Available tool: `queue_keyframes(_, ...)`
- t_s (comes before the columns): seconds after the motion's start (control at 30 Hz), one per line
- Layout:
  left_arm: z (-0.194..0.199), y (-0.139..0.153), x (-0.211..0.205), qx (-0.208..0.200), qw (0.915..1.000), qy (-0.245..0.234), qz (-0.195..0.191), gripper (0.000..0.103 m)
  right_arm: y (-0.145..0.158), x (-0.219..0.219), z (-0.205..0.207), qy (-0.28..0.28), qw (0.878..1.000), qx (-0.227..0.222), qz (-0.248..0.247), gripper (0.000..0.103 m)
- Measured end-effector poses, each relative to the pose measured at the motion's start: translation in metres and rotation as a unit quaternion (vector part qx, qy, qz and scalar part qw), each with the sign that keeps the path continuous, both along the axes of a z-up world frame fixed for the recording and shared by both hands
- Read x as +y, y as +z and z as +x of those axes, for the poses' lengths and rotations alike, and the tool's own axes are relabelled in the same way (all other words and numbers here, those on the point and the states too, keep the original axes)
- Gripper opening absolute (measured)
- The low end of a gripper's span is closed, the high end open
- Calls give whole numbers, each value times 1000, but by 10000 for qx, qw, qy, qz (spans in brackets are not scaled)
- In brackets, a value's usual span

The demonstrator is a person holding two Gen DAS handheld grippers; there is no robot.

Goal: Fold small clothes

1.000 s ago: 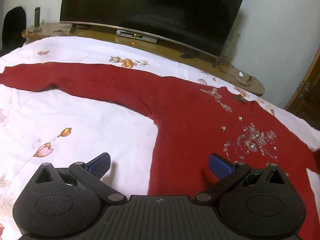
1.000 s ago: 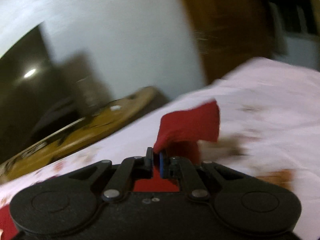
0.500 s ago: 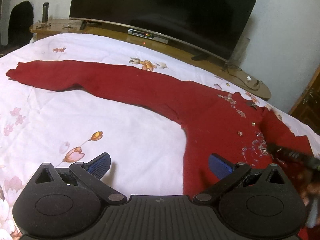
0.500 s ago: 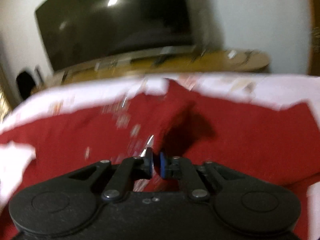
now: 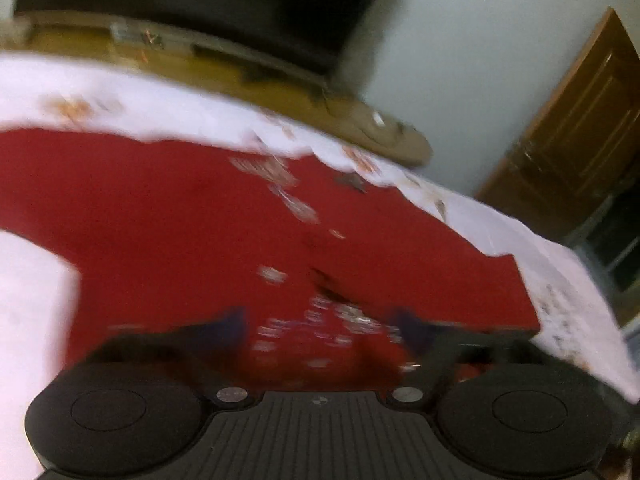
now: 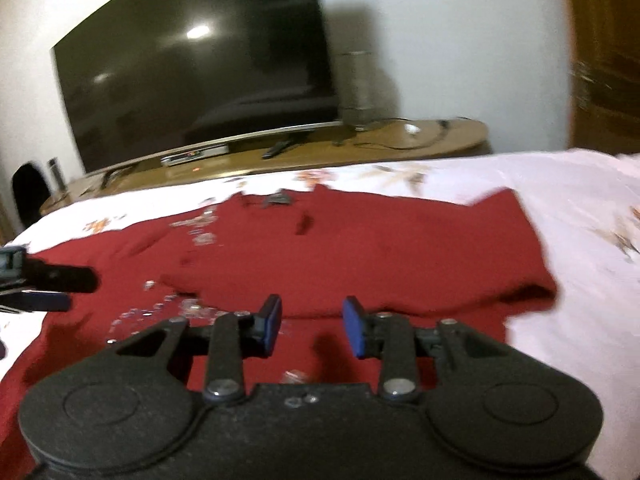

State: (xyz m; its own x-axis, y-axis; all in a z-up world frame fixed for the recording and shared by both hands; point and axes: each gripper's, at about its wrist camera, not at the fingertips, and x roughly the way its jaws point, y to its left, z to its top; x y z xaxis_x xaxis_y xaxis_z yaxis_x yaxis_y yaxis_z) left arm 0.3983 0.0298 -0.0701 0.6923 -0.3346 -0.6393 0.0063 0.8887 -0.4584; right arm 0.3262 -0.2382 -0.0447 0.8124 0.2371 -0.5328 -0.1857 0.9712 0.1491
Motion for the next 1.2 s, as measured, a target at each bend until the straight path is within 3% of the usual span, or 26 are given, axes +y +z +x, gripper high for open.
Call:
queue_keyframes(0.1,26,-17,-13,328,9989,77,-338,54,0,-20,-12,-214,9997,-8,82,35)
queue_keyframes(0.3,55,-23,-21,321,9970,339,-625,54,-8,-44,-21,-458,9985,82,277,36)
queue_keyframes(0.33,58,-24,-24,306,9972,330,-591,49,-10,-48,-21,-501,9982,134,309,36)
queue_keyframes(0.37,63,-23,-26,326,9978,285,-501,7,-12,-50,-21,-538,9978,186,334,36)
queue_keyframes(0.4,69,-23,-24,406,9978,227,-472,4,-15,-53,-20,-569,9975,239,357,36)
queue_keyframes(0.53,63,6,-5,-153,9988,211,-419,4,-22,-59,-15,-711,9959,356,425,35)
queue_keyframes(0.67,52,27,28,-383,9987,266,-208,4,-20,-75,-8,-1088,9923,380,451,37)
queue_keyframes(0.77,47,26,59,-283,9986,428,-150,4,-22,-87,6,-1270,9890,491,582,46)
queue_keyframes(1.07,39,-10,95,114,9980,608,-84,4,-36,-91,43,-1185,9888,781,455,46)
queue_keyframes(1.13,44,-14,95,144,9983,556,-111,4,-38,-90,46,-1100,9897,833,393,38)
queue_keyframes(1.17,44,-13,95,127,9984,536,-106,4,-39,-89,48,-1022,9908,832,314,19)
queue_keyframes(1.2,45,-11,96,92,9985,526,-121,4,-39,-87,49,-912,9919,843,261,7)
